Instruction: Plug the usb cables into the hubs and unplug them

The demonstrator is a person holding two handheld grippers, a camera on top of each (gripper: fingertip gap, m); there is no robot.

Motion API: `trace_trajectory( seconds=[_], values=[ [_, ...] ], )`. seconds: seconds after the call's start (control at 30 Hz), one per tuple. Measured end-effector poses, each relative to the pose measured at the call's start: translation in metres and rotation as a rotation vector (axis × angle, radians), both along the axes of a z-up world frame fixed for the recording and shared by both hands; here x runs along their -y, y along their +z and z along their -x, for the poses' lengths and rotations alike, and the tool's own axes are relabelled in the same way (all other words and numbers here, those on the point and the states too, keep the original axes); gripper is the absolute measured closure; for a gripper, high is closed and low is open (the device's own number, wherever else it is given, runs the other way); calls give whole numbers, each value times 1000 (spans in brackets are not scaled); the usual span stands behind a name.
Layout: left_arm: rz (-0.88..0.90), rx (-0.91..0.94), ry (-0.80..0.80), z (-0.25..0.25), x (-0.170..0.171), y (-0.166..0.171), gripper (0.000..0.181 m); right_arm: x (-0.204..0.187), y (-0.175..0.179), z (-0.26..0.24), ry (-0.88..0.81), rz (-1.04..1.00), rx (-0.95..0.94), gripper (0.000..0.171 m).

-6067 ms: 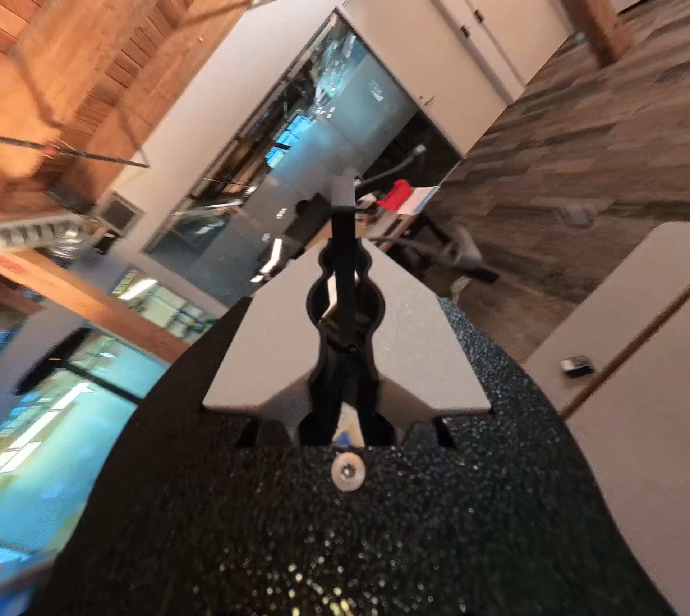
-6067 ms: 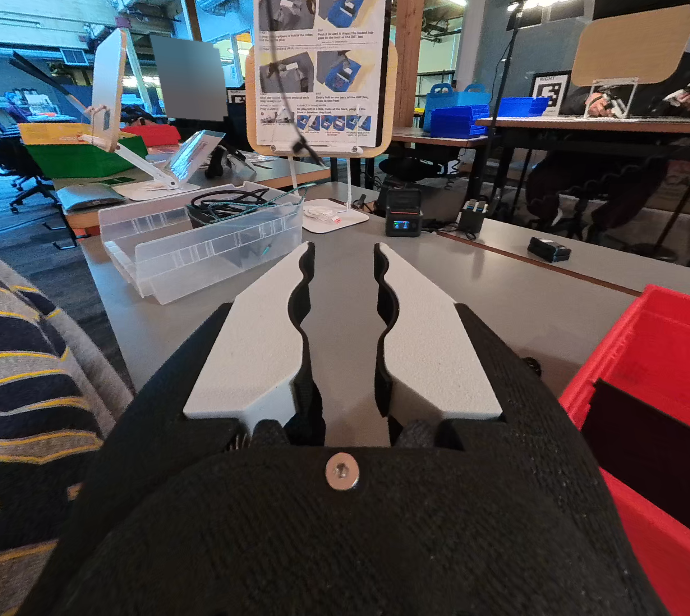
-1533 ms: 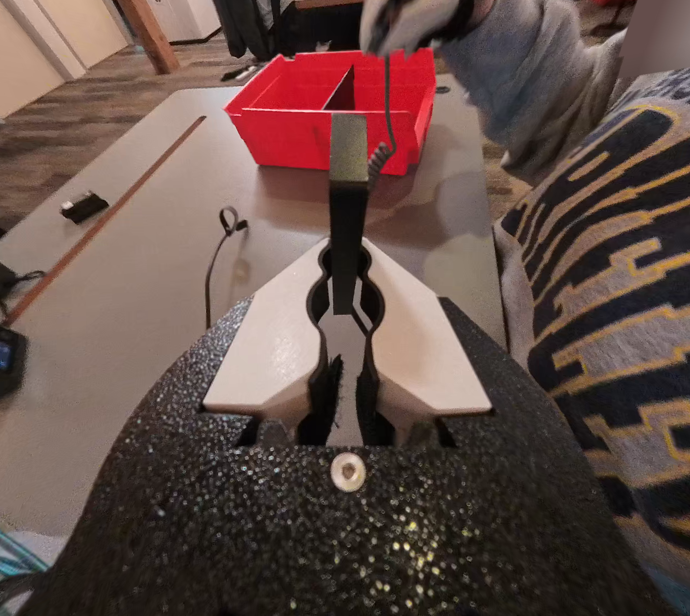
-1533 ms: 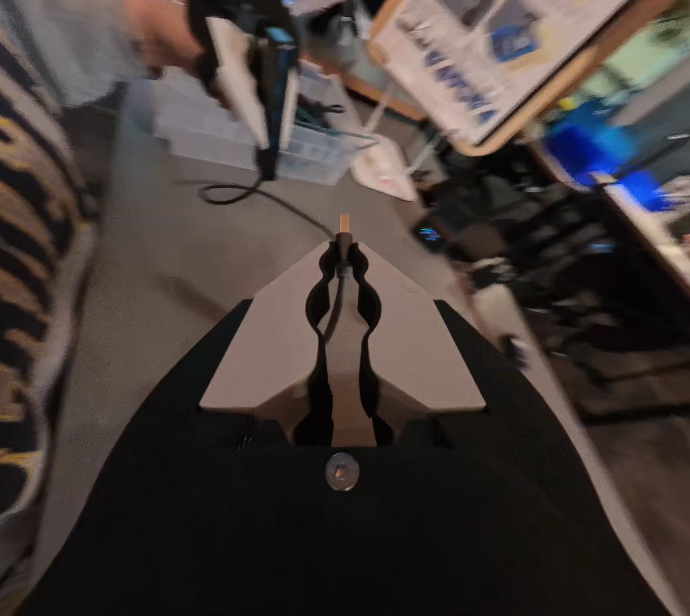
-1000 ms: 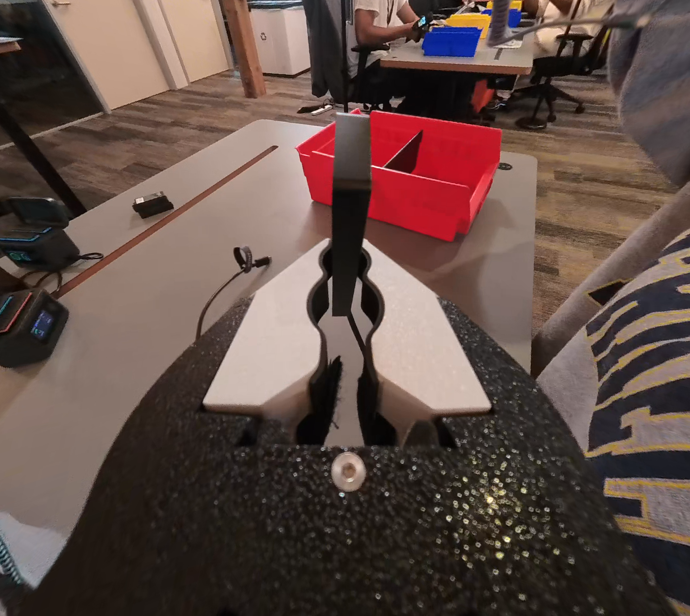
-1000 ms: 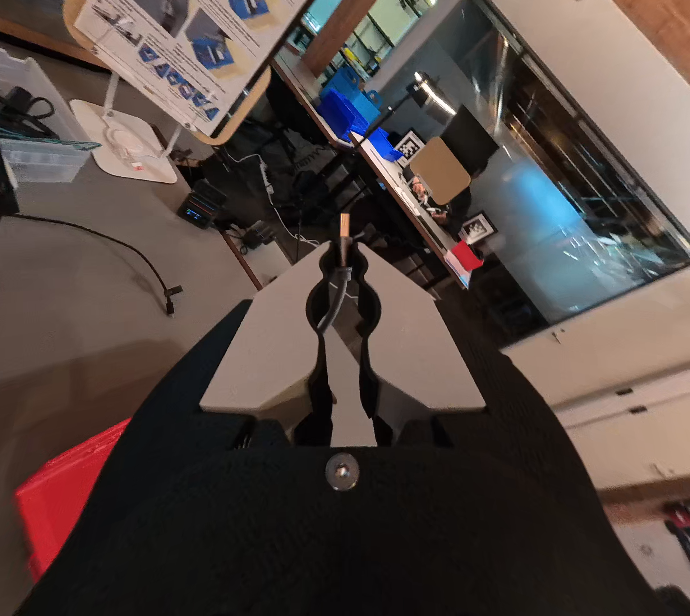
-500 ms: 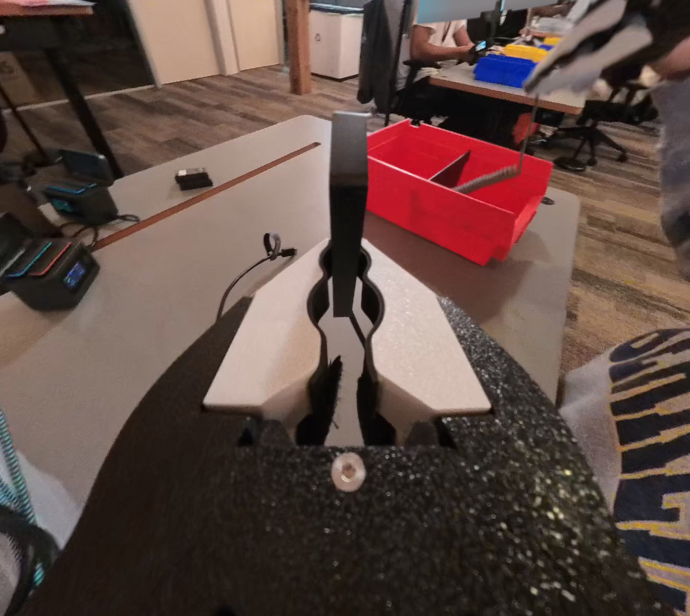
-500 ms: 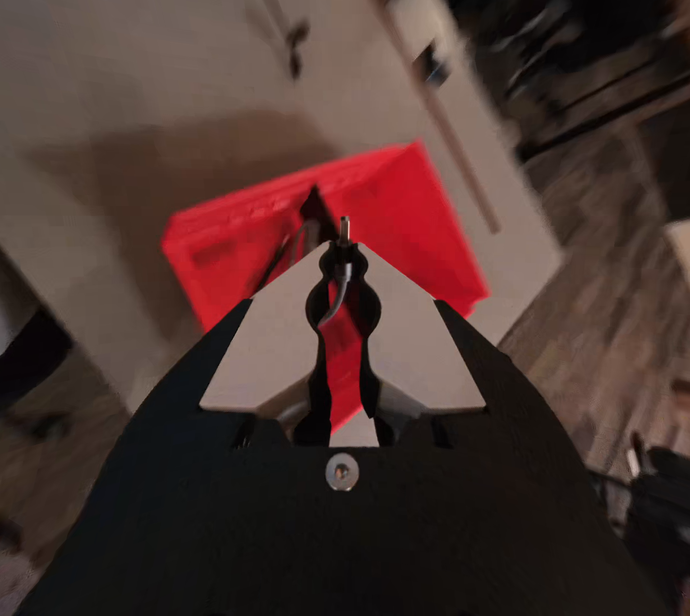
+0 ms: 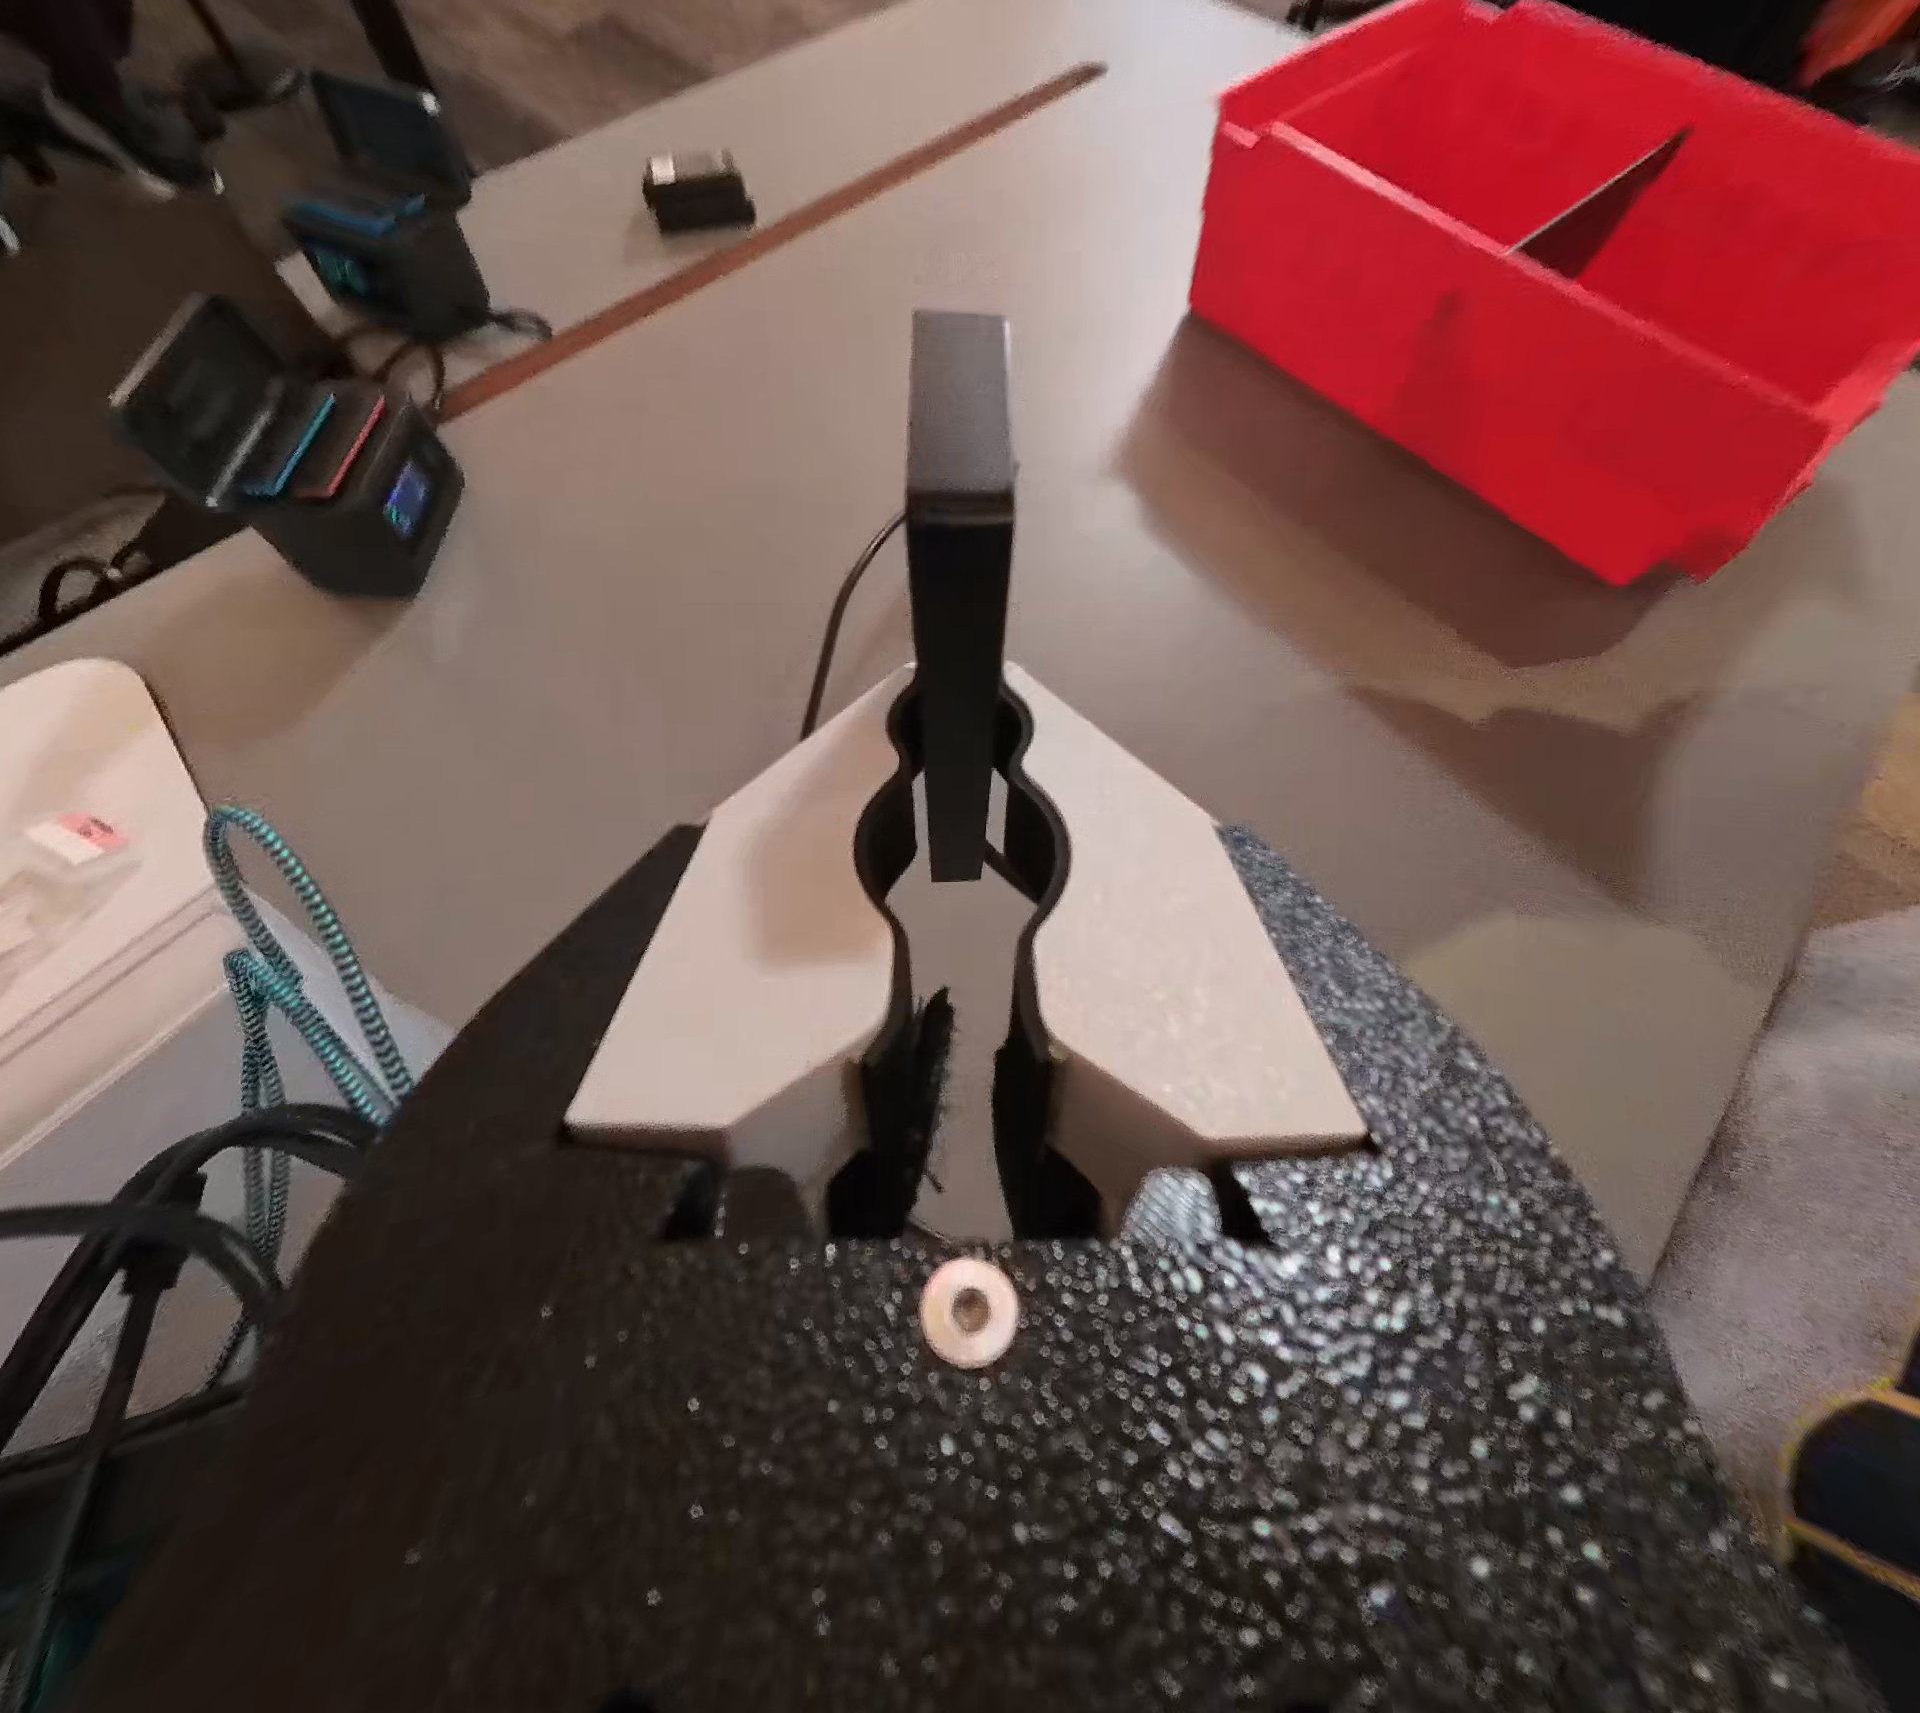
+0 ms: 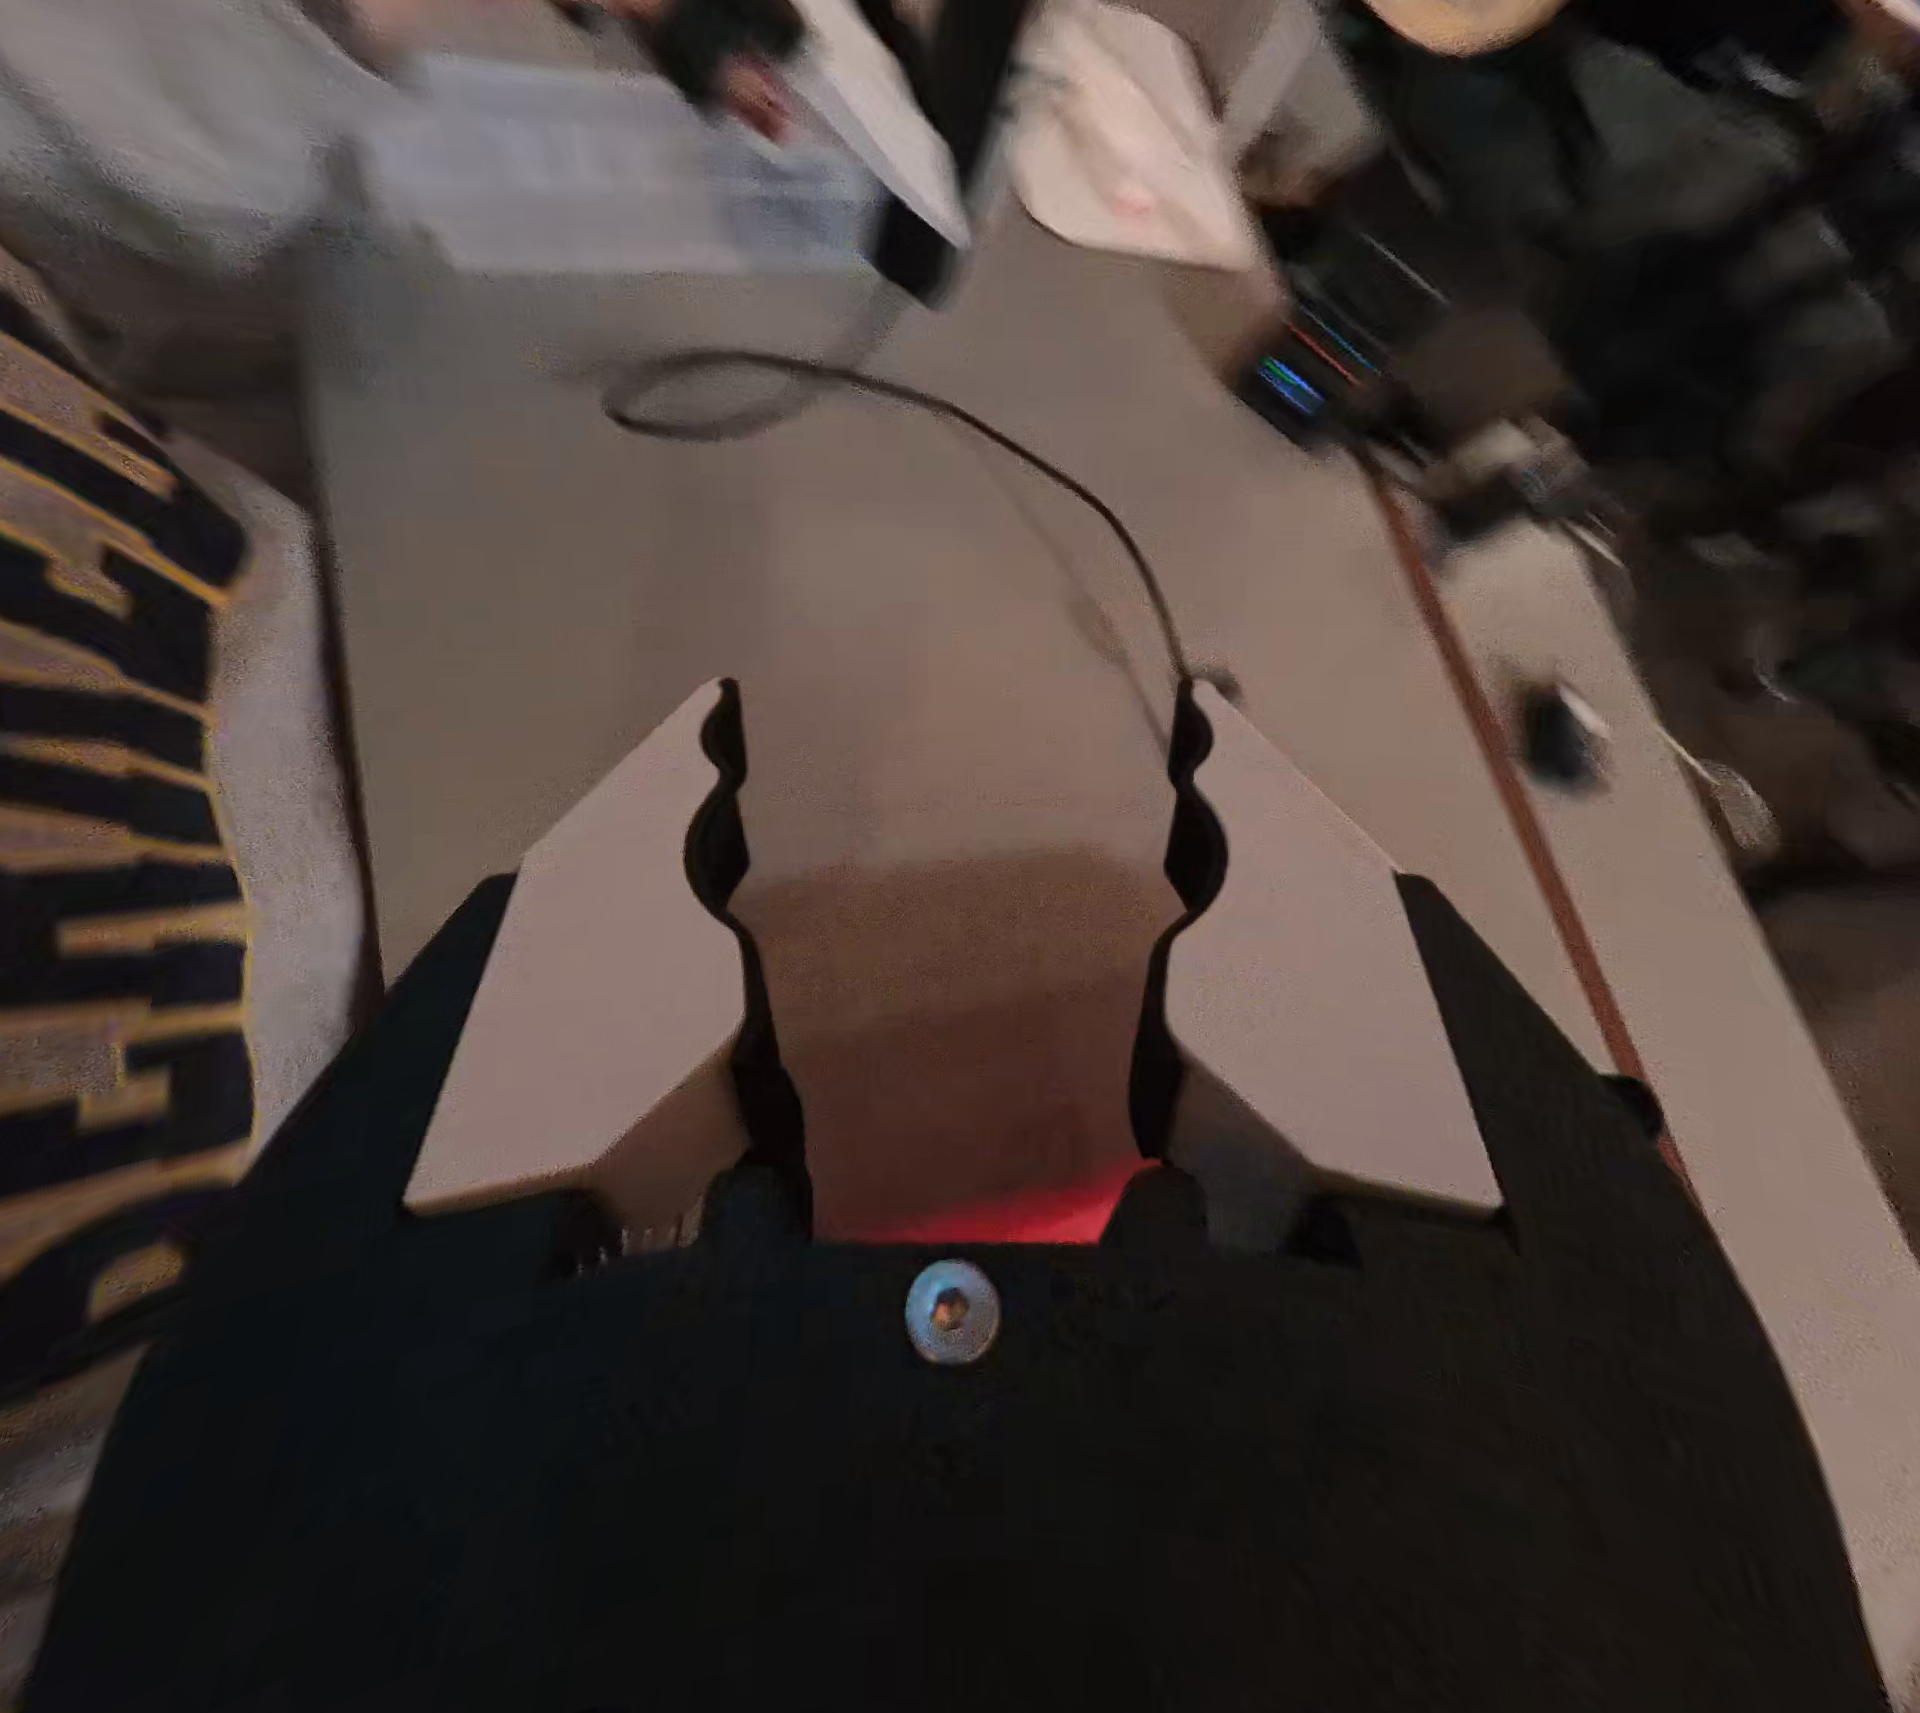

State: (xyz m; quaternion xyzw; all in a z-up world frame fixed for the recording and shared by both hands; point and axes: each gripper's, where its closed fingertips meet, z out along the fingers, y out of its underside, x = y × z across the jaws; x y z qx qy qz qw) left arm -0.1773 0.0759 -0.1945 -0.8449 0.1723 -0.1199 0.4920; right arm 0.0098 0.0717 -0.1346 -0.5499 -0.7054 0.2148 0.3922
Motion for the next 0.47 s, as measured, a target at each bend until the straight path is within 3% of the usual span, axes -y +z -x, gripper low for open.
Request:
trace_trajectory(
  seconds=[0.07, 0.2, 0.3, 0.47],
  values=[
    [102, -23, -7, 3, -7, -17, 173, 14, -28, 63, 137, 63, 50, 79],
    [387, -90, -22, 15, -13, -64, 173, -7, -94, 146, 255, 257, 143, 76],
    [586, -168, -46, 21, -8, -101, 173, -27, -122, 175, 269, 416, 159, 74],
    [706, -302, -92, 24, -6, -130, 173, -41, -154, 192, 327, 406, 258, 93]
  ],
)
